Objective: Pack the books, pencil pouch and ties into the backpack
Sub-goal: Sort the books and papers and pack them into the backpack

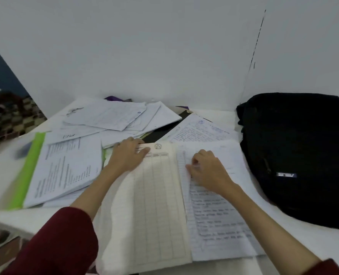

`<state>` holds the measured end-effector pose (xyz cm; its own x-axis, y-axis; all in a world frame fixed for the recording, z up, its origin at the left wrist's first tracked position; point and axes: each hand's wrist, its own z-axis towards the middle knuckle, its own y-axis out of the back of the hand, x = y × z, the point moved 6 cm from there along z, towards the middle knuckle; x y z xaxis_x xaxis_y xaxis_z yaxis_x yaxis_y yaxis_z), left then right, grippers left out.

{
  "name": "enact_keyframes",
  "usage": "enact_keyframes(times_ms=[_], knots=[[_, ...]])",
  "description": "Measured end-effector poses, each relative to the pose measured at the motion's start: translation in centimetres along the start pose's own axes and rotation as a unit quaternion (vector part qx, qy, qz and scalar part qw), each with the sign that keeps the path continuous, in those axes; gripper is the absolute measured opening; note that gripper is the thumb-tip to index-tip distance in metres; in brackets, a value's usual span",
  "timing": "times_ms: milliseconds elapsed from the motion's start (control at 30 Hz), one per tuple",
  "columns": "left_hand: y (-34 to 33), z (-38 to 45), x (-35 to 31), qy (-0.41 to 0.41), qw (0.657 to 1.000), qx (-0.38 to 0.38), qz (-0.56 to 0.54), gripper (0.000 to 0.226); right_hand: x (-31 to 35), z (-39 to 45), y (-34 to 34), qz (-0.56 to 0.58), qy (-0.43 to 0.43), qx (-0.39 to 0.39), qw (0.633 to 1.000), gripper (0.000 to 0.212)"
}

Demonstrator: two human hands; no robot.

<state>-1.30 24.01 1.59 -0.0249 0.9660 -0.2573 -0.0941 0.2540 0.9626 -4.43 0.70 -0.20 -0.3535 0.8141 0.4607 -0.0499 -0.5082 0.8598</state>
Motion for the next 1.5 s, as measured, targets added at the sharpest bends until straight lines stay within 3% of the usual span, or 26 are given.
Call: enact_keyframes(times_ms=[100,167,233,300,367,433,467,500,533,567,667,700,767,900,1033,1133,1233,1367,1433,1500], knots=[[1.9,1.0,2.0,0.003,0.999,0.024,0.041,0.035,0.9,0.6,-0.7,0.042,-0.061,-0.032,0.997,0.027],[2.9,1.6,3.6,0.023,0.993,0.097,-0.064,0.035,1.3,0.7,-1.0,0.057,-0.09,-0.027,0.994,0.025],[4.2,1.8,4.5,0.034,0.956,0.17,-0.237,0.025,1.8,0.9,-1.4,0.053,-0.111,-0.037,0.992,0.027],[5.5,2.0,4.3,0.041,0.908,0.197,-0.367,0.023,2.1,1.0,-1.1,0.05,-0.142,-0.056,0.987,0.037],[5.8,1.9,2.5,0.048,0.832,0.235,-0.501,0.031,2.4,0.8,-0.2,0.081,-0.168,-0.06,0.981,0.049],[5.4,1.6,-0.6,0.04,0.719,0.297,-0.627,0.047,2.3,0.5,0.9,0.205,-0.197,-0.031,0.958,0.056],[5.1,1.3,-2.2,0.024,0.678,0.33,-0.657,0.059,2.0,0.3,1.3,0.285,-0.216,-0.004,0.934,0.059],[4.7,1.2,-3.8,-0.002,0.659,0.36,-0.661,0.07,1.7,0.2,2.0,0.345,-0.234,0.024,0.909,0.066],[4.1,1.0,-5.2,-0.028,0.665,0.379,-0.643,0.078,1.3,0.1,2.9,0.397,-0.249,0.034,0.883,0.076],[3.4,0.7,-6.3,-0.051,0.696,0.381,-0.606,0.081,0.5,-0.1,4.3,0.441,-0.253,0.025,0.86,0.083],[0.6,-0.2,-7.4,-0.108,0.869,0.306,-0.374,0.068,-0.8,-1.5,8.8,0.544,-0.248,0.004,0.801,0.074],[-0.6,-0.3,-7.0,-0.124,0.91,0.276,-0.282,0.062,-0.3,-2.1,9.9,0.532,-0.249,0.02,0.809,0.07],[-2.8,-0.1,-6.9,-0.13,0.938,0.244,-0.211,0.059,-0.1,-4.2,12.0,0.478,-0.26,0.037,0.838,0.058],[-3.8,0.8,-7.9,-0.103,0.936,0.21,-0.263,0.051,-2.8,-6.8,13.0,0.348,-0.309,0.017,0.885,0.02],[-5.1,1.3,-9.2,-0.024,0.885,0.21,-0.415,0.015,-6.4,-7.6,10.5,0.206,-0.36,0.029,0.91,0.021],[-5.1,1.0,-10.1,0.02,0.828,0.203,-0.523,0.019,-8.2,-7.9,8.4,0.174,-0.388,0.004,0.905,0.023],[-2.2,1.3,-11.0,0.003,0.811,0.158,-0.564,0.017,-8.4,-7.7,8.2,0.163,-0.388,-0.048,0.906,0.025],[4.8,2.4,-10.9,-0.083,0.79,0.074,-0.604,0.021,-6.5,-6.0,9.4,0.254,-0.312,-0.124,0.907,0.039],[8.7,2.1,-10.8,-0.139,0.769,0.045,-0.622,0.02,-4.9,-4.4,10.2,0.347,-0.267,-0.153,0.886,0.059],[12.0,1.7,-11.0,-0.184,0.756,0.017,-0.628,0.017,-3.2,-2.4,11.0,0.435,-0.218,-0.166,0.857,0.063]])
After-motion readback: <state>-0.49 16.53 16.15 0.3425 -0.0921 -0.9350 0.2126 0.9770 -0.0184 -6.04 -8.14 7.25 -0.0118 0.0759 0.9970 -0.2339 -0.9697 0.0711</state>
